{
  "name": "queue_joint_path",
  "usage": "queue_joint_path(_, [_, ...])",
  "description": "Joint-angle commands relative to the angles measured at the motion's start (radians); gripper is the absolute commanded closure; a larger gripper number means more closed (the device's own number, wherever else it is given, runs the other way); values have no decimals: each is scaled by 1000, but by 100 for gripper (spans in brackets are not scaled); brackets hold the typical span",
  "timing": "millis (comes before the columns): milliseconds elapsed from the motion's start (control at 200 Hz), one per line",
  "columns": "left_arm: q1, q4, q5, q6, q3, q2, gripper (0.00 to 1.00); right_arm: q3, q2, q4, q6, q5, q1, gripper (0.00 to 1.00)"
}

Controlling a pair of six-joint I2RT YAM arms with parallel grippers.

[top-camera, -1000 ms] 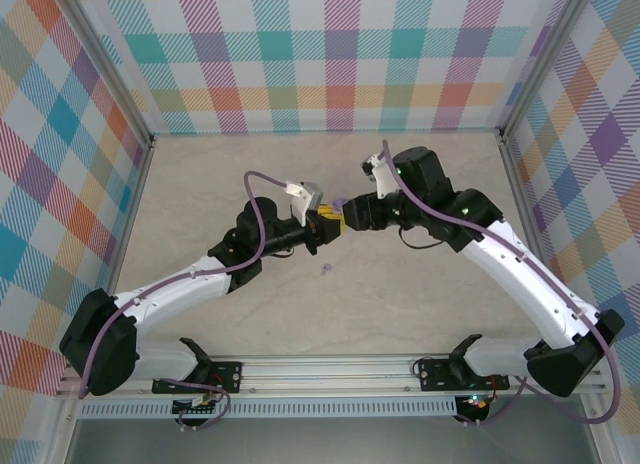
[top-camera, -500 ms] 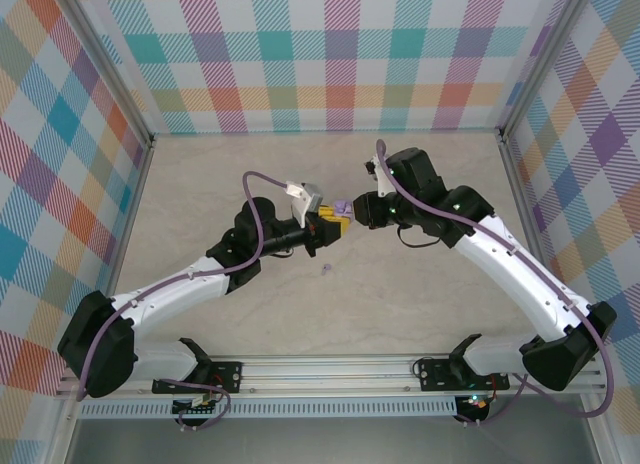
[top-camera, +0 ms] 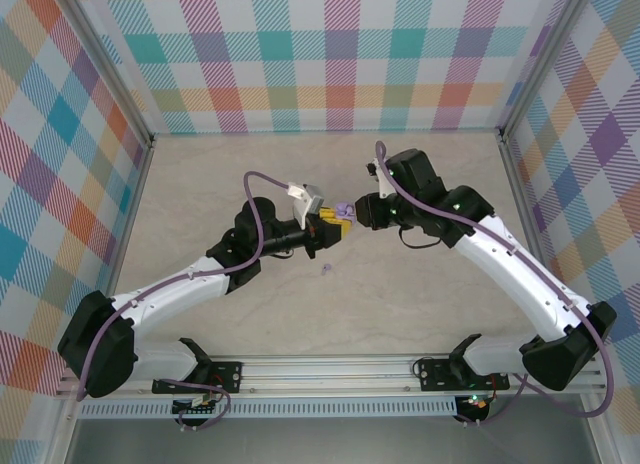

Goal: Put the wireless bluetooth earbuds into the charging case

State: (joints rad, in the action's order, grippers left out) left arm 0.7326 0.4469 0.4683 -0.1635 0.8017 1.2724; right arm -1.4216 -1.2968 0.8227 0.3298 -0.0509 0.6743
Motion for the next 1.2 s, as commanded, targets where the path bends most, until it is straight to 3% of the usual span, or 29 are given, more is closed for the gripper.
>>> queue_joint_path(0, [13, 12, -44, 18, 12, -23, 98, -25, 29, 17, 3, -30, 3, 73])
queue_joint_path(335, [12, -2, -63, 21, 16, -22, 98, 27, 91, -109, -15, 209, 2, 78])
queue_joint_path(1195, [13, 101, 45, -13, 8, -29, 98, 7, 15, -64, -23, 198, 2, 81])
